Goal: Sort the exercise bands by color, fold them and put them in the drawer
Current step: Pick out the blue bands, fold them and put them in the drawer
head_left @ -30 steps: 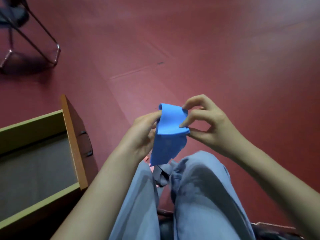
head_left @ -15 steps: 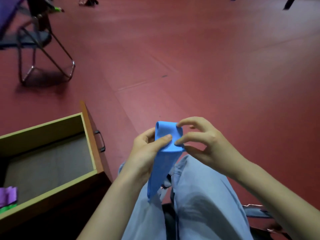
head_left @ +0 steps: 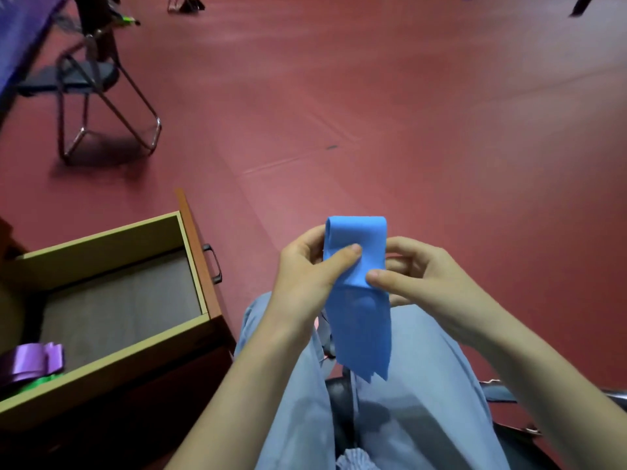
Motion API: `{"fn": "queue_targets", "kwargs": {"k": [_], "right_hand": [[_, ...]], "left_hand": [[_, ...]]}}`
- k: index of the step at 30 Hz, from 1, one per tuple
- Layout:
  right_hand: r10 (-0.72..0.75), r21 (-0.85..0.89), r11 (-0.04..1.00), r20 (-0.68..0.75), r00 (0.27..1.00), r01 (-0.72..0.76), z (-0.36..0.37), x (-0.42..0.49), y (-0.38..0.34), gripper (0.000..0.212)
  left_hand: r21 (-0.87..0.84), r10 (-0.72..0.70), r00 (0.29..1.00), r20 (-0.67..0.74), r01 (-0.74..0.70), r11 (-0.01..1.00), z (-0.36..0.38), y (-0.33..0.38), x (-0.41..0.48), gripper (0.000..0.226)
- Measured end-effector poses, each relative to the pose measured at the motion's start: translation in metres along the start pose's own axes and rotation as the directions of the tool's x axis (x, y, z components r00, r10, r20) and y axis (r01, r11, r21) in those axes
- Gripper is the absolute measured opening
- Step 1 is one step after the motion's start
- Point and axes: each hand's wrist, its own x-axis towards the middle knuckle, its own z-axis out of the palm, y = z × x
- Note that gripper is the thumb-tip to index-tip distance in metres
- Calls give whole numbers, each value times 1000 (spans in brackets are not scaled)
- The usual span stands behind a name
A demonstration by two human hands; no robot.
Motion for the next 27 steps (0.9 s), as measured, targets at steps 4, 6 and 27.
{"fn": "queue_targets", "kwargs": {"k": [4,6,27], "right_hand": [[-90,52,994,-52,995,93,4,-3,-3,25],[-139,93,984,-107,985,149,3,-1,-5,26],[-440,-365,853,-119,890,373,23,-8,23,31]], "left_hand": [[9,-15,999,49,15,1000,3,6,-5,21],[27,-101,991,93,99,995,1,3,-8,16],[97,-300,933,198,286,953,-17,-10,-26,22]]}}
